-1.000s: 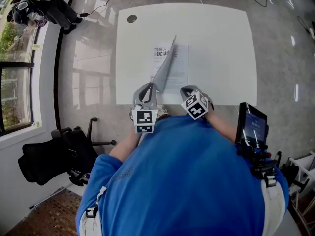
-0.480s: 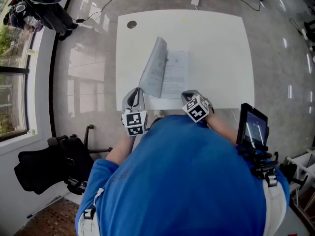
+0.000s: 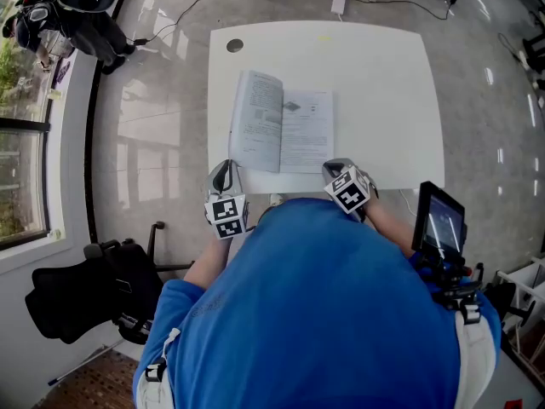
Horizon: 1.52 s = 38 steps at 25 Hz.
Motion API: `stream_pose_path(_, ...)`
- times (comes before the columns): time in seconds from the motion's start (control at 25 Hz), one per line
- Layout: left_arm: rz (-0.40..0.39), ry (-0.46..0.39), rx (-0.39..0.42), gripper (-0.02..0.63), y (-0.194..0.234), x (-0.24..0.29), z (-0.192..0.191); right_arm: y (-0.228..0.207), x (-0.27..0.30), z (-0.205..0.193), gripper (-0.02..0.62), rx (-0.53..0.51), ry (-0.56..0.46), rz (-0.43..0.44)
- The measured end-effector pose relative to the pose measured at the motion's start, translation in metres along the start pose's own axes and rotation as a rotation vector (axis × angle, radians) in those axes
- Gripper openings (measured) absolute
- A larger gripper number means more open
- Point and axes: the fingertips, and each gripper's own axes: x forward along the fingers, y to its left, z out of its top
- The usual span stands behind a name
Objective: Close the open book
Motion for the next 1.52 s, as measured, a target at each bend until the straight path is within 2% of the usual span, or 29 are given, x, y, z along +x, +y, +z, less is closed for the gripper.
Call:
stream_pose_path(0.28, 0.009, 0.056, 0.027, 0.032, 0.011, 0.002, -0.02, -0.008, -0.004, -0.004, 0.005, -0.028, 0.023, -0.022)
stream_pose_path(0.84, -0.061, 0.181, 0.11, 0.04, 0.011, 0.021, -0.061, -0.013, -0.005, -0.005, 0.005, -0.001, 0.077, -0.027)
stream_pose_path(1.12, -0.059, 0.248, 0.15, 0.037, 0.017, 0.028, -0.071, -0.017, -0.008, -0.003, 0.005, -0.006, 0.097, -0.023)
stream_pose_path(1.52, -0.048, 0.228, 0.17, 0.045, 0.035, 0.02, -0.087, 0.004, 0.003, -0.002, 0.005, -0.007, 0.103, -0.018)
